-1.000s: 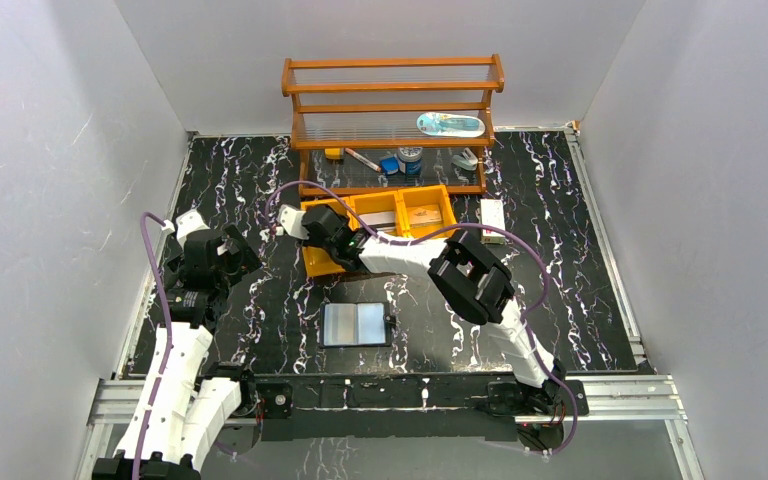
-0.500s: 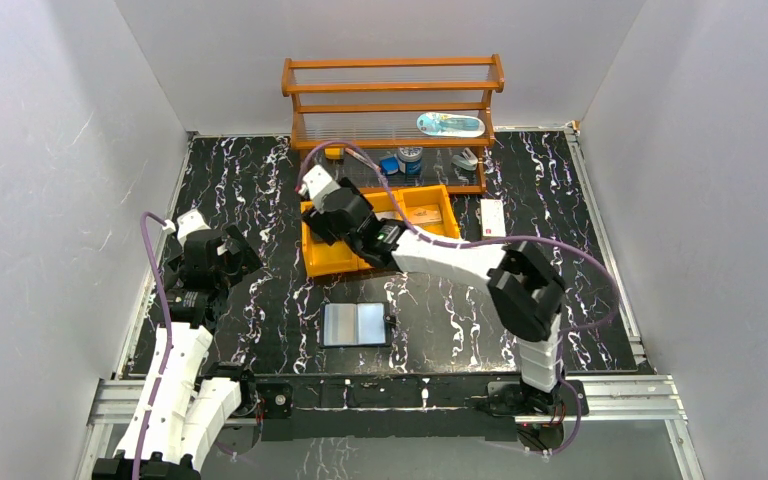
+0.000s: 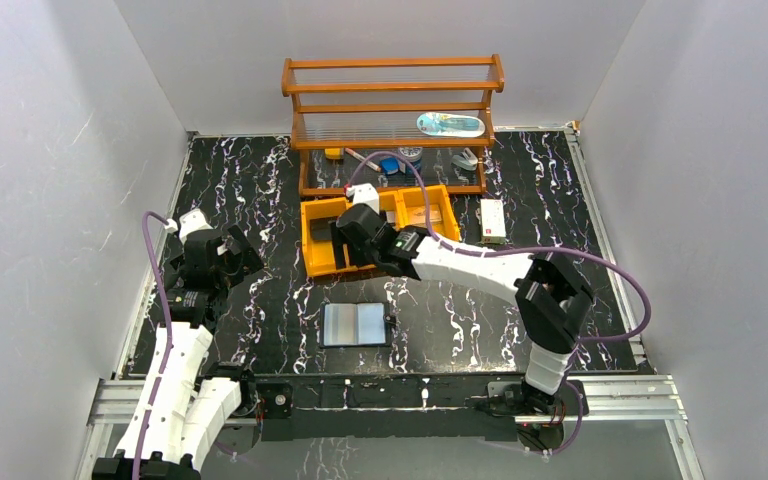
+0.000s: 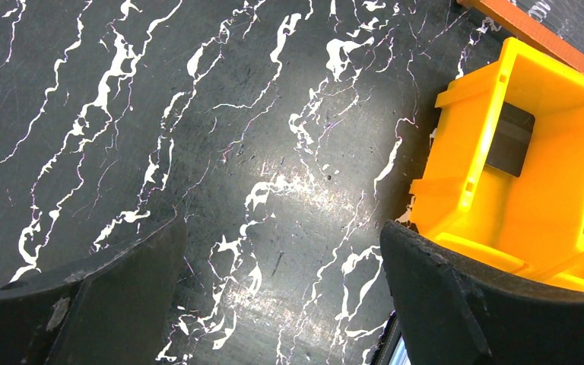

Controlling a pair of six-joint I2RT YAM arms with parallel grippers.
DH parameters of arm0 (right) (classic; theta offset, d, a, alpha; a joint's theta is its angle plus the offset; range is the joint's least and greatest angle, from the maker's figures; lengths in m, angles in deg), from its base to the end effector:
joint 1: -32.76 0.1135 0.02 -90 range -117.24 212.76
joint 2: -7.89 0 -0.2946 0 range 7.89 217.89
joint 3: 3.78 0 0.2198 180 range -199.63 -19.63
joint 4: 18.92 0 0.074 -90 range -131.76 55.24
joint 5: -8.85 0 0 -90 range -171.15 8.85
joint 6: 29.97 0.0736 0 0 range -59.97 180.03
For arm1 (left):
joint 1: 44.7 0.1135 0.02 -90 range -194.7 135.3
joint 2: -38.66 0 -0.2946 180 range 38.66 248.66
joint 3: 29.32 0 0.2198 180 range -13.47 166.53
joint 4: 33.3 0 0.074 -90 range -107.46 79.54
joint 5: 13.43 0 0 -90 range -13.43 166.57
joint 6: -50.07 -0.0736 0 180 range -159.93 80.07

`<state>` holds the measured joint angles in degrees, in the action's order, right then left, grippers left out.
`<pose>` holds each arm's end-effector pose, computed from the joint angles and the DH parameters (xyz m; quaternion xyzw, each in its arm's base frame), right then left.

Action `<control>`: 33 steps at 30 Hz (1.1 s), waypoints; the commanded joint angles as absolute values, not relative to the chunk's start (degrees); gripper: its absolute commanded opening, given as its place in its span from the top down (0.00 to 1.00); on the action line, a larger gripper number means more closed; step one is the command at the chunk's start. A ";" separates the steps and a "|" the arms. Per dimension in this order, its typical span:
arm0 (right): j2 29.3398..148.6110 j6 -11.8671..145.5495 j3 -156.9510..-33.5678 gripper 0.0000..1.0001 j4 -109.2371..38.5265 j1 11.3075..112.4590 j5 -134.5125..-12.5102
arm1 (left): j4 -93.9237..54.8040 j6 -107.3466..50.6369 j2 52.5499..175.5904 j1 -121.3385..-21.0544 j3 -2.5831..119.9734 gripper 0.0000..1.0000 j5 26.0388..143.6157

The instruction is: Take the credit cards out of the card holder

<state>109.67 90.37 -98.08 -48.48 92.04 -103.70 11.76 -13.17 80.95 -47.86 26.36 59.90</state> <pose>0.2344 0.3393 0.2878 -0.1349 0.8718 0.1840 0.4336 0.1398 0.0134 0.2868 -0.2458 0.8313 -0.0022 0.4985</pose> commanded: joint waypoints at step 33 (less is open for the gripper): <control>119.71 118.31 -101.58 0.21 -63.40 108.52 -113.53 | 12.07 -14.25 83.44 -47.63 26.73 0.02 61.56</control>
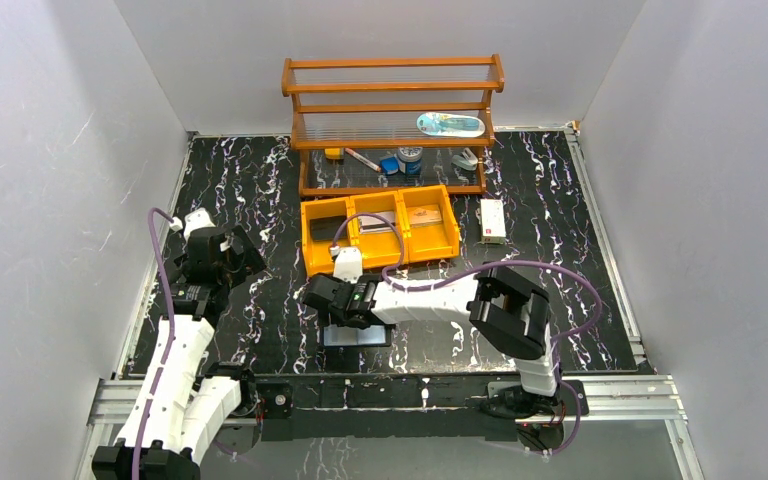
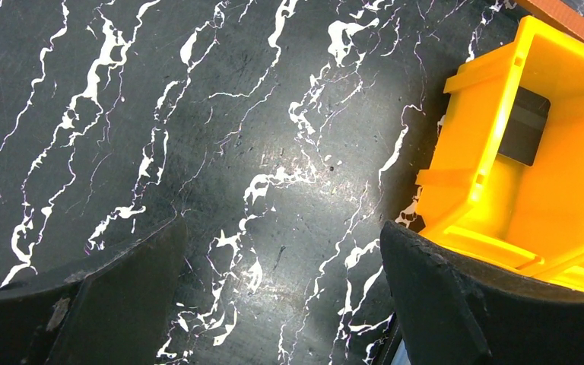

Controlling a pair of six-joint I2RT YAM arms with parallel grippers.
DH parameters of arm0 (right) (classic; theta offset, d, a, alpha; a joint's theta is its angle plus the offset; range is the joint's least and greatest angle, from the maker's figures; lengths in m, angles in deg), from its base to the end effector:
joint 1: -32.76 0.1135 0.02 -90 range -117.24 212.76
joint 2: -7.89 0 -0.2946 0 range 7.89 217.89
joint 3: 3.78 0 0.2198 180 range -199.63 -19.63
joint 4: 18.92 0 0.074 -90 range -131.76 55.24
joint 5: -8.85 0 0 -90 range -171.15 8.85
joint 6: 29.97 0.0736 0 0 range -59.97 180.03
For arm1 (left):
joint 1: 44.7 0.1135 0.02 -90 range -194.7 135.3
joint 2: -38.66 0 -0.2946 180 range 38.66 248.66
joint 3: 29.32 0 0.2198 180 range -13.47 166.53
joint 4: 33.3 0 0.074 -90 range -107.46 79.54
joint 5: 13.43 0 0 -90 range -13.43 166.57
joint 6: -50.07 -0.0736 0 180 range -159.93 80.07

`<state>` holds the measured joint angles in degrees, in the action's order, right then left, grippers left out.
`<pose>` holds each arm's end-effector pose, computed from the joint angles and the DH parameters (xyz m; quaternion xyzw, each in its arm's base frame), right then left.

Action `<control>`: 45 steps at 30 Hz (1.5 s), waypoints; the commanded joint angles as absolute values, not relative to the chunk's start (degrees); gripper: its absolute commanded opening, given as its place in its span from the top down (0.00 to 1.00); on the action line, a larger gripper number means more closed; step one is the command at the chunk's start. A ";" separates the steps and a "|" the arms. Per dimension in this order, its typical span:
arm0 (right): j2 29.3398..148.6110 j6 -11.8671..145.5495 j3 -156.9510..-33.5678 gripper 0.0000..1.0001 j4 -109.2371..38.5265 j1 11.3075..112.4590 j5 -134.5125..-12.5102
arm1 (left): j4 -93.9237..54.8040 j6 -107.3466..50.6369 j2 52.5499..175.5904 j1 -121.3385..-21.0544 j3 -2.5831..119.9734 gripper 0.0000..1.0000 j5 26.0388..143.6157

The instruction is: Take the credit cards out of the card holder

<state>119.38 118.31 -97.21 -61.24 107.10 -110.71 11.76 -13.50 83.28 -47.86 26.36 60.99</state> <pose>0.1443 0.3803 0.1995 -0.0660 0.9347 0.1272 0.3252 0.1470 0.0117 0.2816 -0.2388 0.8440 -0.0031 0.4803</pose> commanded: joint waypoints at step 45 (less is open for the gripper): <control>124.79 117.59 -101.89 0.32 -63.77 108.41 -113.70 | 12.16 -15.17 84.83 -47.61 26.58 0.02 63.27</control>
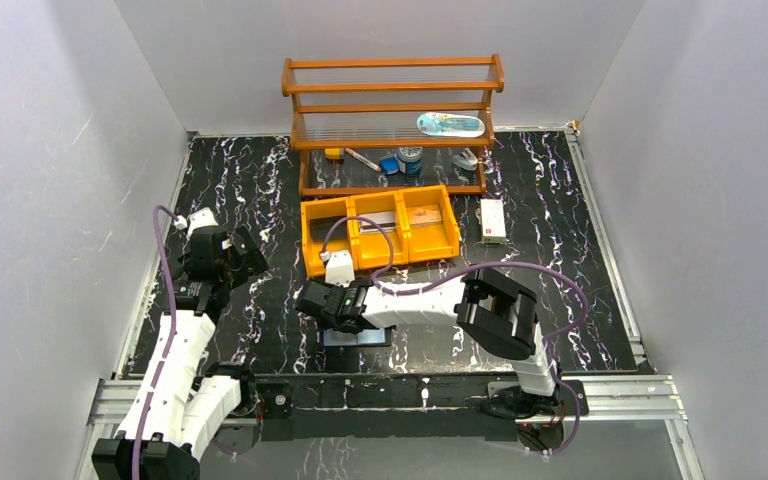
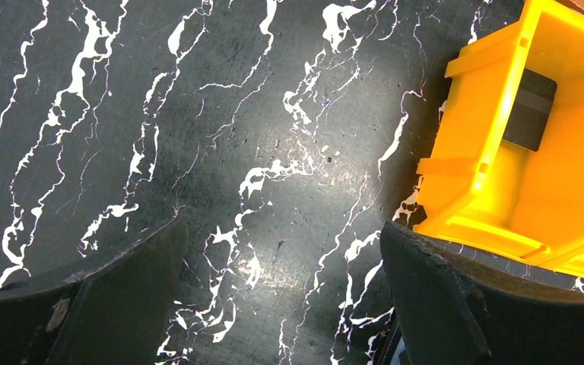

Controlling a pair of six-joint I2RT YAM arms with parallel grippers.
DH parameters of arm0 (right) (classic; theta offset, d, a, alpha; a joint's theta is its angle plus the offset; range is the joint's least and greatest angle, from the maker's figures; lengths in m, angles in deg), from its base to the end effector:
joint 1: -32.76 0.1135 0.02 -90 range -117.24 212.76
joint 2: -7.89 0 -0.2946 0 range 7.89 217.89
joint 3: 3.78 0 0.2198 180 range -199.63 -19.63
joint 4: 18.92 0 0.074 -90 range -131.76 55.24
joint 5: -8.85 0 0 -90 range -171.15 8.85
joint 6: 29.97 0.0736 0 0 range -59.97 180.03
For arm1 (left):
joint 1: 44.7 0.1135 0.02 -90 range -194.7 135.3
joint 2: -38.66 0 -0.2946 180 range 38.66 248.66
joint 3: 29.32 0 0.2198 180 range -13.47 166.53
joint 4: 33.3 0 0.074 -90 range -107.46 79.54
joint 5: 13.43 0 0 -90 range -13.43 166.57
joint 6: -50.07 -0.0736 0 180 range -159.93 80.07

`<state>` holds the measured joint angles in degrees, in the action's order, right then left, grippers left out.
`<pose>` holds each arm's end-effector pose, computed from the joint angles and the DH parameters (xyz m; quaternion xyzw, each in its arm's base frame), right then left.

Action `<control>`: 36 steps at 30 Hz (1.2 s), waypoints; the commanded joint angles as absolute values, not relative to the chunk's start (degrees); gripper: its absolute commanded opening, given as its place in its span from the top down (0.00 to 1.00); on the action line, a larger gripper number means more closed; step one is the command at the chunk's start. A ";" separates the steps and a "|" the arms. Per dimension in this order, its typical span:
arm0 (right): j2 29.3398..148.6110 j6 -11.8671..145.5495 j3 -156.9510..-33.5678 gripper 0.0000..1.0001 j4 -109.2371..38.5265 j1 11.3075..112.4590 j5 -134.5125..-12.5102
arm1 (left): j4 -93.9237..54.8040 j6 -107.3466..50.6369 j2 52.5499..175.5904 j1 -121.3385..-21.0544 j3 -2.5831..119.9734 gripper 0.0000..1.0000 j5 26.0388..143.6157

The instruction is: Take the credit cards out of the card holder

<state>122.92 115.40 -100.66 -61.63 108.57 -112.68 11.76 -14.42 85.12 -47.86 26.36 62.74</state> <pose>0.1403 0.3978 0.1925 -0.0980 0.9288 0.1118 0.3395 0.1527 0.0092 0.2771 -0.2251 0.8565 -0.0080 0.4644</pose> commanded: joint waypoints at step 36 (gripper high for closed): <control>113.77 120.67 -80.47 0.52 -38.66 102.63 -98.33 | 11.95 -15.90 86.28 -47.60 26.66 0.02 66.78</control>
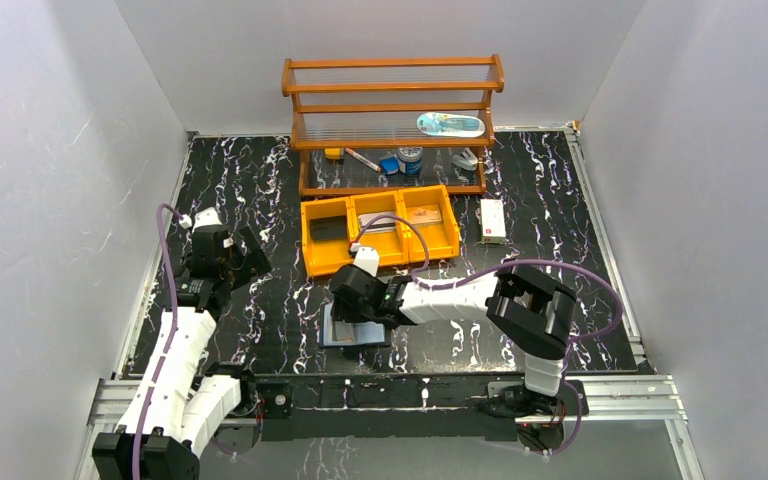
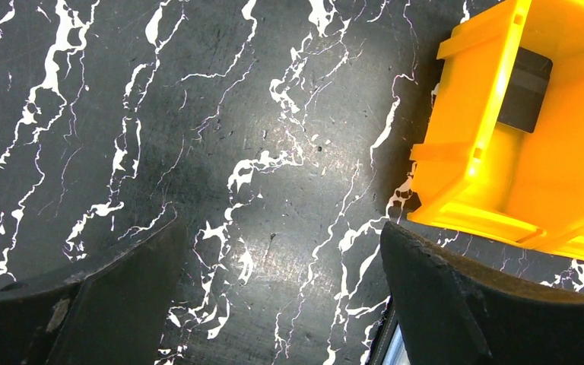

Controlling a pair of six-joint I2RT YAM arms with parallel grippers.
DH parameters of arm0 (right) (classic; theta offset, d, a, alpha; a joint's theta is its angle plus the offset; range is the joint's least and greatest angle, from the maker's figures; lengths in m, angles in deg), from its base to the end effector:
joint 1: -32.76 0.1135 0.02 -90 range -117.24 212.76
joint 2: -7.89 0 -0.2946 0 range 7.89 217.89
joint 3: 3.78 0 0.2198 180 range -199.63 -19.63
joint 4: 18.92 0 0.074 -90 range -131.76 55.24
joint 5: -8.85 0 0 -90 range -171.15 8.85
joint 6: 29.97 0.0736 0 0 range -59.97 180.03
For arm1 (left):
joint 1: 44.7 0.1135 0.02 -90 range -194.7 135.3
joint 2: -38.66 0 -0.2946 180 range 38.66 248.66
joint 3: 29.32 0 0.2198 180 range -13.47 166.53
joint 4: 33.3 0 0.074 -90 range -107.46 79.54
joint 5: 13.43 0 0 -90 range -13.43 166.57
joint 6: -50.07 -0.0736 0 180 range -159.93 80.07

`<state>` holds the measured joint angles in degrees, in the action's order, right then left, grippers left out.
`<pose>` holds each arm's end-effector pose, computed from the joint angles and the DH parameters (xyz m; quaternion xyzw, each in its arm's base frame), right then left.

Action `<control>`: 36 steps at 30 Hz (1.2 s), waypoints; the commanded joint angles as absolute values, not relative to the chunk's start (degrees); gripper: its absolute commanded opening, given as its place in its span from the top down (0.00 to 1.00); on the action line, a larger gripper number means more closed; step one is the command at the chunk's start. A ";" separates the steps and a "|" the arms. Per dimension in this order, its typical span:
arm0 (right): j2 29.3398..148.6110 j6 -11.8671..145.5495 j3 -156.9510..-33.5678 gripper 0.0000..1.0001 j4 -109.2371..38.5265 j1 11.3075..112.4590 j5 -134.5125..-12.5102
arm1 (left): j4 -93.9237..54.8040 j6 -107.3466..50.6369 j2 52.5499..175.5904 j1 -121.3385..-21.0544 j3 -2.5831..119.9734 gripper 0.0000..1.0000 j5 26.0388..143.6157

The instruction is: Take the credit cards out of the card holder

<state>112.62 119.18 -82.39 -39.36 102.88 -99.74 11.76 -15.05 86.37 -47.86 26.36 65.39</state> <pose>0.1551 0.3598 0.1973 -0.0281 0.9183 0.2657 0.2920 0.1566 0.0056 0.2737 -0.2105 0.8669 -0.0228 0.4513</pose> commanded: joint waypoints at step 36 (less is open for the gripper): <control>99.88 126.69 -70.11 0.45 -41.92 100.33 -107.80 | 0.70 -4.04 94.00 -67.11 20.36 0.13 104.60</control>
<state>103.51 124.80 -71.55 -39.56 100.35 -104.48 2.01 -5.76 92.88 -65.08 19.74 107.02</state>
